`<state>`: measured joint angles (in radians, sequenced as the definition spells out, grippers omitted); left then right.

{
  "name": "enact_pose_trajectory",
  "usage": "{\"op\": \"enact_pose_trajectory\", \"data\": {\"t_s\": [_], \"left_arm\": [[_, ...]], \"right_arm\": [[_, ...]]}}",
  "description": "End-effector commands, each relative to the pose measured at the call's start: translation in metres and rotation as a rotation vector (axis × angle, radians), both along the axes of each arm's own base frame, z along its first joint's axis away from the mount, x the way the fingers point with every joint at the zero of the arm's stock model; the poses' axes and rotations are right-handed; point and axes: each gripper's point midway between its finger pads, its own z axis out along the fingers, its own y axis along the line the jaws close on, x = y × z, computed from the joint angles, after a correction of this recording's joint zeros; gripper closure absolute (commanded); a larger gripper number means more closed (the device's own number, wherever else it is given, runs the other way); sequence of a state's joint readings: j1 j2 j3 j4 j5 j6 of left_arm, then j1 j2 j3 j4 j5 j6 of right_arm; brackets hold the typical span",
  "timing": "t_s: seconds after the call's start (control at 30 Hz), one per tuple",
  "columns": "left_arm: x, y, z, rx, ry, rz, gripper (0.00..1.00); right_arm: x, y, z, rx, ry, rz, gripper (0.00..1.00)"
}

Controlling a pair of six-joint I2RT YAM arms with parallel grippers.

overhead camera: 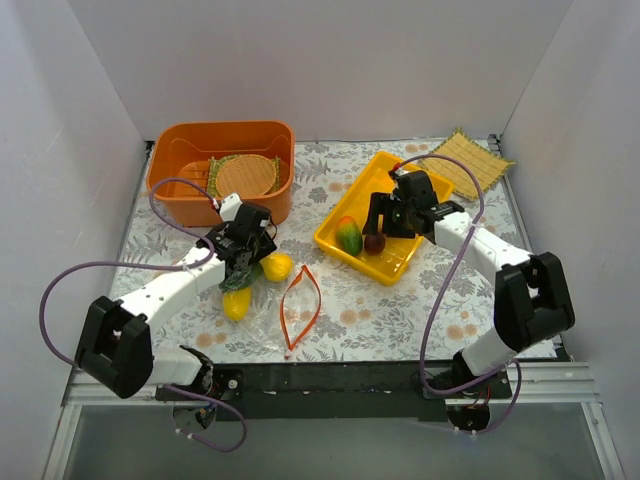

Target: Open the zip-top bag and remove the fake food

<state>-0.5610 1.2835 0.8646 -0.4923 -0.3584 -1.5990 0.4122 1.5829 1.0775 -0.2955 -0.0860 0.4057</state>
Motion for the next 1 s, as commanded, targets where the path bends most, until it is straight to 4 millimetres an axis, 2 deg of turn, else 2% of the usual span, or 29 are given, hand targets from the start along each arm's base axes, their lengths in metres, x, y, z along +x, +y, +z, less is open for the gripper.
{"op": "enact_pose_trajectory", "data": {"t_s": [0.0, 0.03, 0.07, 0.1, 0.13, 0.17, 0.2, 0.23, 0.27, 0.3, 0.37, 0.4, 0.47, 0.57, 0.7, 0.8, 0.83, 0.97], "left_arm": [[0.026, 0.017, 0.0, 0.124, -0.02, 0.012, 0.68], [0.031, 0.019, -0.002, 0.133, -0.018, 0.019, 0.69], [0.032, 0.019, -0.006, 0.141, -0.01, 0.019, 0.7], [0.037, 0.021, -0.014, 0.162, -0.002, 0.025, 0.71], [0.04, 0.022, -0.015, 0.171, 0.0, 0.03, 0.72], [0.041, 0.022, -0.019, 0.178, 0.009, 0.027, 0.76], [0.042, 0.022, -0.026, 0.191, 0.022, 0.026, 0.78], [0.041, 0.023, -0.031, 0.202, 0.037, 0.021, 0.79], [0.04, 0.023, -0.035, 0.206, 0.046, 0.018, 0.8], [0.039, 0.023, -0.038, 0.206, 0.05, 0.018, 0.81], [0.031, 0.026, -0.05, 0.204, 0.08, 0.021, 0.84], [0.029, 0.026, -0.053, 0.196, 0.083, 0.022, 0.86], [0.019, 0.027, -0.06, 0.176, 0.099, 0.029, 0.89], [0.011, 0.028, -0.061, 0.15, 0.1, 0.034, 0.91], [-0.004, 0.028, -0.072, 0.118, 0.124, 0.031, 0.98], [-0.009, 0.025, -0.073, 0.098, 0.126, 0.023, 1.0], [-0.013, 0.026, -0.077, 0.099, 0.135, 0.023, 1.0], [-0.024, 0.023, -0.08, 0.088, 0.139, 0.005, 1.0]], "right_arm": [[-0.027, 0.022, 0.041, 0.068, -0.088, 0.075, 0.24], [-0.035, 0.032, 0.046, 0.11, -0.105, 0.096, 0.28], [-0.059, 0.04, 0.041, 0.162, -0.067, 0.123, 0.32], [-0.079, 0.058, 0.041, 0.191, -0.056, 0.18, 0.39], [-0.093, 0.068, 0.04, 0.217, -0.043, 0.209, 0.44], [-0.121, 0.087, 0.036, 0.271, -0.005, 0.27, 0.5], [-0.134, 0.097, 0.036, 0.3, 0.012, 0.303, 0.61], [-0.148, 0.106, 0.034, 0.326, 0.039, 0.33, 0.65], [-0.156, 0.117, 0.036, 0.352, 0.036, 0.36, 0.68], [-0.174, 0.13, 0.034, 0.371, 0.068, 0.398, 0.69], [-0.189, 0.147, 0.026, 0.386, 0.107, 0.446, 0.69], [-0.189, 0.157, 0.03, 0.423, 0.111, 0.457, 0.71], [-0.196, 0.17, 0.019, 0.427, 0.167, 0.485, 0.73], [-0.193, 0.184, 0.016, 0.419, 0.166, 0.488, 0.73], [-0.192, 0.195, 0.005, 0.421, 0.197, 0.488, 0.67], [-0.19, 0.202, -0.01, 0.407, 0.224, 0.475, 0.6], [-0.189, 0.202, -0.021, 0.389, 0.243, 0.468, 0.59], [-0.165, 0.205, -0.033, 0.324, 0.218, 0.416, 0.51]]}}
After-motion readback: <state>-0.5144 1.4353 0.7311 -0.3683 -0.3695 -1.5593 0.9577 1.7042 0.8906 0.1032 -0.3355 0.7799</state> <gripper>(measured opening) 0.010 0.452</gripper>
